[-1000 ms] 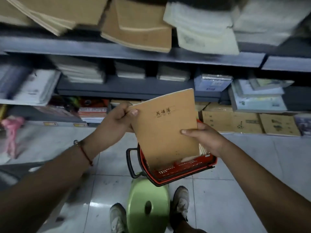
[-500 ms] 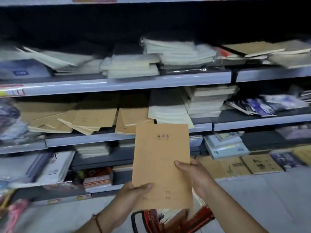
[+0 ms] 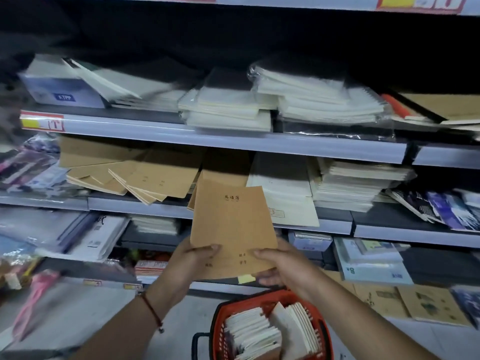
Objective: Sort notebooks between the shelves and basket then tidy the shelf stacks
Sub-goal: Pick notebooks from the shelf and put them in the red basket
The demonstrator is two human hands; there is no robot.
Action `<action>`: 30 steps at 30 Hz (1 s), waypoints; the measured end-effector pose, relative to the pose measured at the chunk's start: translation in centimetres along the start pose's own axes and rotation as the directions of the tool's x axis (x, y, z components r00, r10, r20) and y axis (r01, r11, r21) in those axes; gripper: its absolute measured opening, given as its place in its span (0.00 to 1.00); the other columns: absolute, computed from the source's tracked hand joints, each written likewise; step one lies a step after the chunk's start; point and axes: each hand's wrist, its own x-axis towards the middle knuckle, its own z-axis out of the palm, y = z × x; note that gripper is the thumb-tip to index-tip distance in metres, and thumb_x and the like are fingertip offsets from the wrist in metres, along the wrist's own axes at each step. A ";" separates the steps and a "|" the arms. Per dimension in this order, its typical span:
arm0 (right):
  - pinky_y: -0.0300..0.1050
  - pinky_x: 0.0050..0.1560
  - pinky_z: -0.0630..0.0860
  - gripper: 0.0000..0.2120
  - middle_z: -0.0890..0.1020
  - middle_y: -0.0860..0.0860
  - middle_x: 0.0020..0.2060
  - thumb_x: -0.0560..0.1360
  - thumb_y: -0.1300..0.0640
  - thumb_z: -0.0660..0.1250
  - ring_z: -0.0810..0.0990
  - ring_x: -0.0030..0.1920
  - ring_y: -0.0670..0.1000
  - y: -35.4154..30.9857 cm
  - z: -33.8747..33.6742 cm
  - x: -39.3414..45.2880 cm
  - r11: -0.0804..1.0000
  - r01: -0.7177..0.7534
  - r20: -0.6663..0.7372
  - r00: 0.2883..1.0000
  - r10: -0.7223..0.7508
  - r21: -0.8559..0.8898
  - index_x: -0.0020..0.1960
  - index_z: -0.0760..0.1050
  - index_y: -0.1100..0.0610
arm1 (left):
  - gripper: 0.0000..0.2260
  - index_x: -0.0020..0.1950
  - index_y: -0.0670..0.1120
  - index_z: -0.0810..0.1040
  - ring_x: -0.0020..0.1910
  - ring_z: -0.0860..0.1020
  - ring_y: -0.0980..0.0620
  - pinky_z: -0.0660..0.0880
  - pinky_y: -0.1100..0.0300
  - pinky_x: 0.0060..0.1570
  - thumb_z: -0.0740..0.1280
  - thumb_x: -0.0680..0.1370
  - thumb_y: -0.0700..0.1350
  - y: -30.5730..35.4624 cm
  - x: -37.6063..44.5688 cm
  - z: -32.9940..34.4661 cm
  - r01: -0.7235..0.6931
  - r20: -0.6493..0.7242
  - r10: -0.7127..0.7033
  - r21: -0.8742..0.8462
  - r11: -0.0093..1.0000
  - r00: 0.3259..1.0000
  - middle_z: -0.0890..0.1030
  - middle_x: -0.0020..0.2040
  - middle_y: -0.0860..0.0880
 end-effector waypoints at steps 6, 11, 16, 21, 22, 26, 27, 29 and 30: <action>0.39 0.32 0.80 0.12 0.84 0.54 0.51 0.79 0.61 0.68 0.85 0.37 0.51 -2.3 3.7 6.4 0.995 0.094 -0.142 0.985 -0.095 -0.014 0.61 0.72 0.53 | 0.16 0.64 0.45 0.77 0.56 0.82 0.44 0.79 0.48 0.57 0.72 0.77 0.41 3.4 7.9 -4.7 -0.104 -0.017 0.105 0.073 0.992 0.994 0.85 0.54 0.48; 0.40 0.35 0.79 0.13 0.83 0.55 0.53 0.80 0.60 0.67 0.85 0.39 0.50 -5.3 5.9 11.3 0.993 0.113 -0.207 0.971 -0.118 -0.037 0.63 0.72 0.55 | 0.32 0.76 0.54 0.61 0.42 0.80 0.49 0.74 0.60 0.27 0.71 0.77 0.40 7.4 12.5 -7.4 -0.165 0.007 0.167 0.211 0.963 0.986 0.82 0.54 0.49; 0.39 0.34 0.80 0.13 0.83 0.54 0.45 0.79 0.60 0.67 0.82 0.35 0.49 -9.0 6.4 16.7 0.999 0.044 -0.319 0.947 -0.051 -0.028 0.63 0.73 0.59 | 0.26 0.74 0.49 0.69 0.47 0.77 0.50 0.78 0.58 0.45 0.71 0.77 0.41 9.8 17.5 -7.8 -0.250 0.039 0.258 0.423 0.871 0.965 0.80 0.58 0.50; 0.52 0.49 0.82 0.22 0.83 0.55 0.52 0.76 0.51 0.71 0.84 0.47 0.57 -9.0 5.5 20.5 0.855 -0.059 -0.487 0.841 -0.235 -0.515 0.66 0.71 0.58 | 0.23 0.72 0.50 0.73 0.51 0.80 0.45 0.72 0.62 0.47 0.70 0.78 0.52 10.2 20.9 -7.5 -0.286 0.119 0.326 0.796 0.533 0.938 0.82 0.59 0.46; 0.52 0.53 0.80 0.25 0.82 0.55 0.56 0.77 0.49 0.70 0.82 0.53 0.59 -9.0 5.6 20.6 0.759 -0.120 -0.492 0.823 -0.285 -0.640 0.69 0.68 0.56 | 0.23 0.73 0.50 0.73 0.54 0.80 0.44 0.73 0.60 0.50 0.69 0.78 0.53 10.1 21.4 -7.5 -0.283 0.138 0.327 0.847 0.450 0.935 0.82 0.60 0.45; 0.49 0.50 0.76 0.21 0.80 0.55 0.61 0.81 0.45 0.61 0.79 0.59 0.59 -8.7 5.9 21.7 0.350 -0.304 -0.410 0.867 -0.283 -0.886 0.71 0.70 0.53 | 0.24 0.77 0.53 0.66 0.58 0.78 0.42 0.75 0.54 0.52 0.63 0.81 0.55 9.5 22.8 -7.0 -0.247 0.205 0.286 0.961 0.121 0.936 0.79 0.62 0.42; 0.48 0.48 0.74 0.20 0.80 0.54 0.61 0.82 0.46 0.60 0.79 0.59 0.58 -8.7 5.9 22.1 0.250 -0.335 -0.397 0.879 -0.265 -0.908 0.71 0.71 0.53 | 0.24 0.78 0.54 0.64 0.58 0.78 0.41 0.74 0.54 0.51 0.61 0.82 0.55 9.5 23.0 -6.9 -0.235 0.209 0.279 0.970 0.065 0.937 0.77 0.64 0.41; 0.47 0.43 0.71 0.21 0.79 0.54 0.61 0.82 0.49 0.60 0.79 0.59 0.57 -8.7 6.0 22.7 0.101 -0.373 -0.386 0.893 -0.232 -0.922 0.73 0.67 0.52 | 0.24 0.79 0.55 0.61 0.58 0.78 0.41 0.72 0.55 0.47 0.59 0.83 0.55 9.5 23.5 -6.6 -0.216 0.212 0.265 0.976 -0.017 0.941 0.76 0.65 0.40; 0.47 0.42 0.70 0.22 0.79 0.54 0.62 0.82 0.50 0.60 0.79 0.59 0.58 -8.7 5.9 23.0 0.066 -0.381 -0.386 0.899 -0.208 -0.922 0.74 0.65 0.53 | 0.25 0.80 0.55 0.59 0.57 0.78 0.41 0.70 0.56 0.44 0.58 0.83 0.55 9.5 23.7 -6.5 -0.207 0.214 0.263 0.977 -0.053 0.941 0.77 0.64 0.40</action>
